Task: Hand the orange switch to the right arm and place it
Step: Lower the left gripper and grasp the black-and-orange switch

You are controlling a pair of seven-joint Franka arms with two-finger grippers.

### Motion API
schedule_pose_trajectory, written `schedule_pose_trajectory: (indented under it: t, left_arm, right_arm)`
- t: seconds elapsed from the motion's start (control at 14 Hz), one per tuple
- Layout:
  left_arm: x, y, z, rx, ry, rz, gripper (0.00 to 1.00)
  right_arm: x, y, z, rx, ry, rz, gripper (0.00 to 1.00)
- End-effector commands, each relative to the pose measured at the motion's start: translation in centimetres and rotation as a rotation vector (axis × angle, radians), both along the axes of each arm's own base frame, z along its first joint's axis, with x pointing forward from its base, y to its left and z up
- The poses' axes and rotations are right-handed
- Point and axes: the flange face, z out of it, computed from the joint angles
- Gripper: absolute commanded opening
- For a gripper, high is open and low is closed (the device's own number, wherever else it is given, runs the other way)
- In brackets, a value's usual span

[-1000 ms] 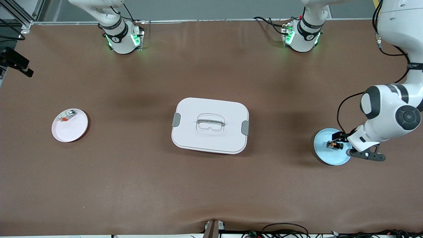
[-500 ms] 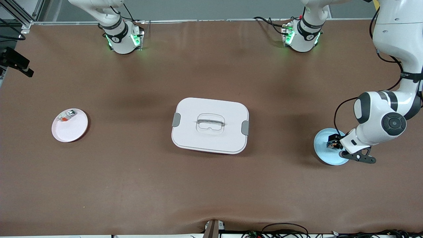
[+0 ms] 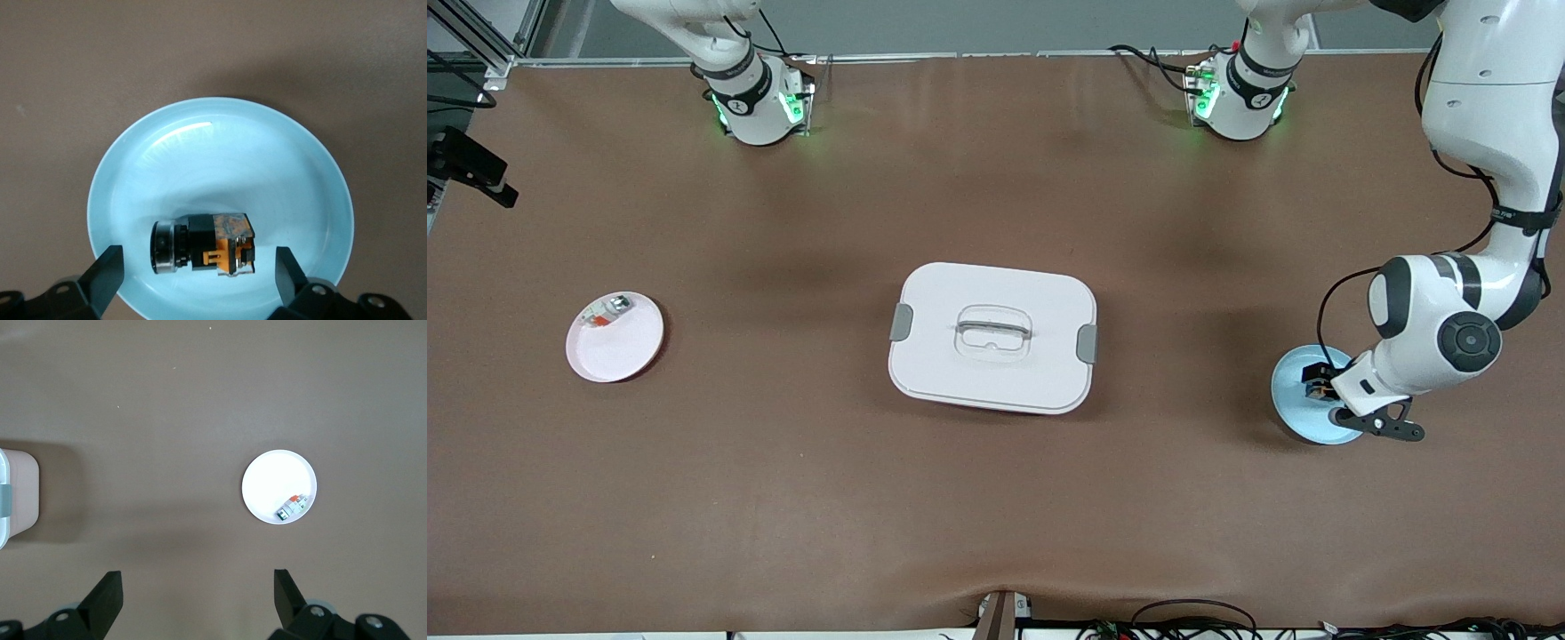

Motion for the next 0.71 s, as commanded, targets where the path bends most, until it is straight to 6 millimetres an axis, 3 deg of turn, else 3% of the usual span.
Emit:
schedule_pose_trajectory:
  t: [0.0,0.64]
  left_arm:
    - [0.4,0.1,-0.8,0.013,-0.004,-0.004,1.00]
    - [0.2,1.0,-2.5,0.010,0.014,0.009,1.00]
  right_arm:
    - [0.0,0.6,0.7,-0.010,-0.014,0.010,1.00]
    - [0.0,0.5,0.9,-0.013,-0.019,0.008,1.00]
